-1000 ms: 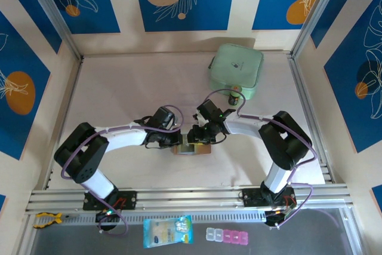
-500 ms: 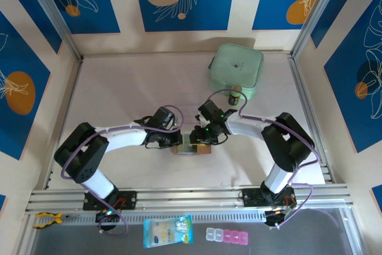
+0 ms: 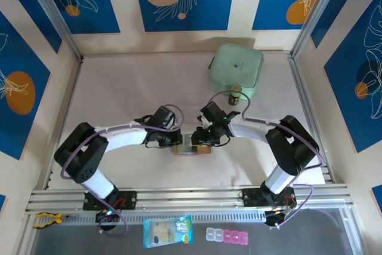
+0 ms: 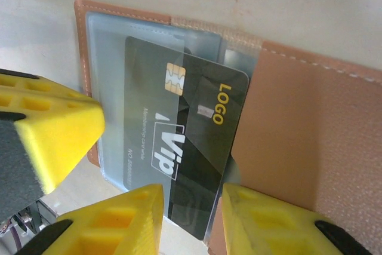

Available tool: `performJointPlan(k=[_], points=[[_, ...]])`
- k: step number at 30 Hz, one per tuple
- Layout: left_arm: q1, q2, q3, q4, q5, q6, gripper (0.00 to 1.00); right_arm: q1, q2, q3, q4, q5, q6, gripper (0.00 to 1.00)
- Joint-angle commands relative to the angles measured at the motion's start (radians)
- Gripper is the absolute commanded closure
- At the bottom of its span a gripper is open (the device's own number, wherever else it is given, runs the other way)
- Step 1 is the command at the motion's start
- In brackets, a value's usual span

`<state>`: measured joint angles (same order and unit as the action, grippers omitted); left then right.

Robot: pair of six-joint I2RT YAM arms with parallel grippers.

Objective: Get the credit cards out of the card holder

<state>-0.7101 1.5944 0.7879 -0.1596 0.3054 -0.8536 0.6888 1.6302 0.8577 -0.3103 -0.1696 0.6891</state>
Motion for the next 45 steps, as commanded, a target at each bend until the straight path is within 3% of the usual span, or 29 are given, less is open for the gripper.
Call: performJointPlan(k=[1,45], points=[[-0.009,-0.021,0.039,-0.033,0.011,0.031,0.97,-0.014,-0.041,-0.028,0.026,-0.037,0.018,0.68],[-0.033,0.077,0.027,-0.042,-0.018,0.044,0.99,-0.127,0.087,-0.156,0.342,-0.274,0.082,0.80]])
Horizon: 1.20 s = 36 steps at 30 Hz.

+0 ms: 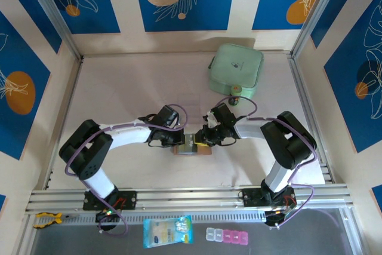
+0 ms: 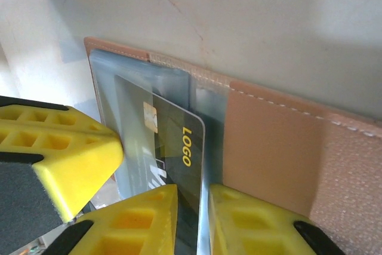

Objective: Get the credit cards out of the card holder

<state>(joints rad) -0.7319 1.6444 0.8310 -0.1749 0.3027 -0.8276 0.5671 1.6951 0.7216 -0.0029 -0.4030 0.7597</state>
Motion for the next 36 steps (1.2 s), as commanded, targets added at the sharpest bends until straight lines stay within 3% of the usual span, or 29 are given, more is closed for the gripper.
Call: performJointPlan(k=[1,17,36], points=[[-0.011,0.027,-0.018,-0.027,-0.016,0.018,0.99,-0.007,0.024,-0.023,0.045,-0.044,0.015,0.80],[-0.011,0.013,-0.020,-0.046,-0.033,0.019,0.99,-0.019,0.007,-0.045,0.057,-0.042,0.020,0.91],[-0.010,-0.013,-0.030,-0.038,-0.027,0.011,0.97,-0.052,-0.158,-0.030,-0.177,0.052,-0.064,0.95]])
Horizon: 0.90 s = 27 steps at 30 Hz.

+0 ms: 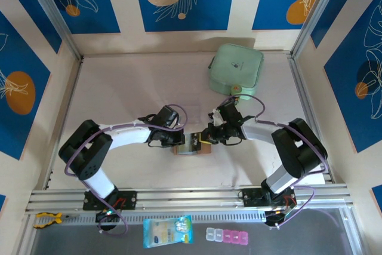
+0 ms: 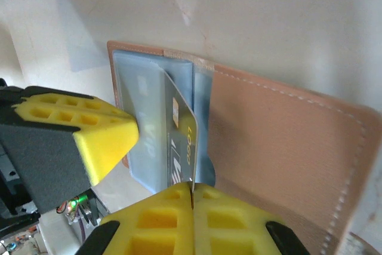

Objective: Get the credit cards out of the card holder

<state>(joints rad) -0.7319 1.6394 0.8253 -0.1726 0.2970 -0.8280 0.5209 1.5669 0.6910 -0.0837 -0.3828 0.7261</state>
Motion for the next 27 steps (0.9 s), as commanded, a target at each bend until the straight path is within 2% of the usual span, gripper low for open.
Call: performJointPlan(k=[1,8,14,22,27], points=[[-0.010,-0.009,-0.022,-0.036,-0.015,0.009,0.97,-0.005,-0.041,0.007,-0.109,0.033,-0.037,0.96],[-0.008,-0.047,0.006,-0.031,-0.009,-0.004,0.94,-0.013,-0.080,0.080,-0.207,0.051,-0.100,1.00],[0.009,-0.094,0.052,-0.101,-0.028,0.018,0.92,-0.039,-0.079,0.179,-0.305,0.067,-0.246,1.00],[0.075,-0.138,0.065,-0.157,-0.018,0.042,0.91,-0.037,-0.015,0.388,-0.473,0.152,-0.651,1.00],[0.130,-0.176,0.049,-0.193,-0.014,0.060,0.91,-0.045,0.098,0.573,-0.562,0.123,-0.886,1.00]])
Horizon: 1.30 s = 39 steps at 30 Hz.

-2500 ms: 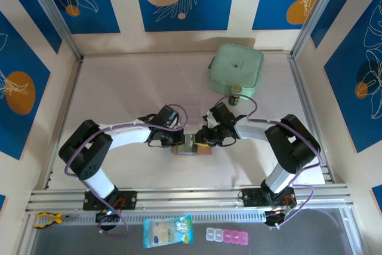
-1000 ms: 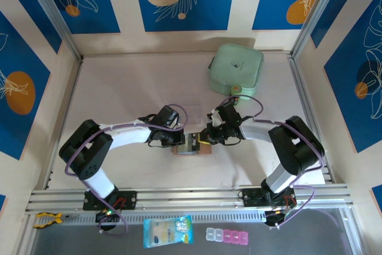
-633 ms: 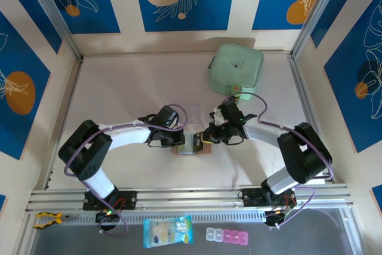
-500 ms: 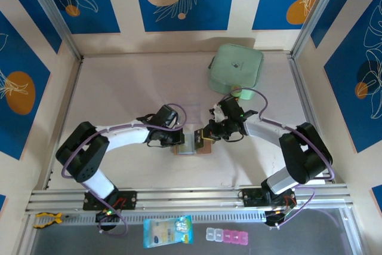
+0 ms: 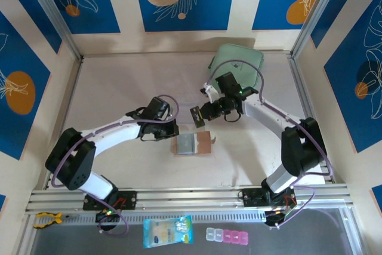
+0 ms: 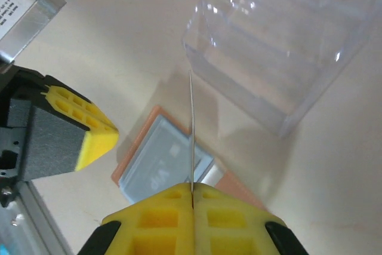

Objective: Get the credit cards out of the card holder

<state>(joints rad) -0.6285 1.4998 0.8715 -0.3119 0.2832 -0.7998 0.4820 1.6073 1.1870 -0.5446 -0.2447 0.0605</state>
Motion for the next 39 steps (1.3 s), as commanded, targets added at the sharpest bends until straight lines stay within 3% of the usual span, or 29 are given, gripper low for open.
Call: performJointPlan(k=[1,7,15,29,39], points=[[0.039,-0.045,-0.001,-0.060,0.003,0.036,0.91,-0.006,0.089,0.128,-0.128,-0.012,-0.266,1.00],[0.094,-0.098,-0.026,-0.094,0.011,0.057,0.91,0.031,0.240,0.365,-0.305,0.050,-0.613,1.00],[0.140,-0.144,-0.080,-0.084,0.023,0.056,0.91,0.043,0.419,0.615,-0.514,0.128,-0.815,1.00],[0.174,-0.176,-0.097,-0.105,0.035,0.070,0.91,0.079,0.552,0.826,-0.635,0.186,-0.918,1.00],[0.180,-0.188,-0.109,-0.111,0.031,0.068,0.91,0.106,0.605,0.862,-0.656,0.210,-0.965,1.00]])
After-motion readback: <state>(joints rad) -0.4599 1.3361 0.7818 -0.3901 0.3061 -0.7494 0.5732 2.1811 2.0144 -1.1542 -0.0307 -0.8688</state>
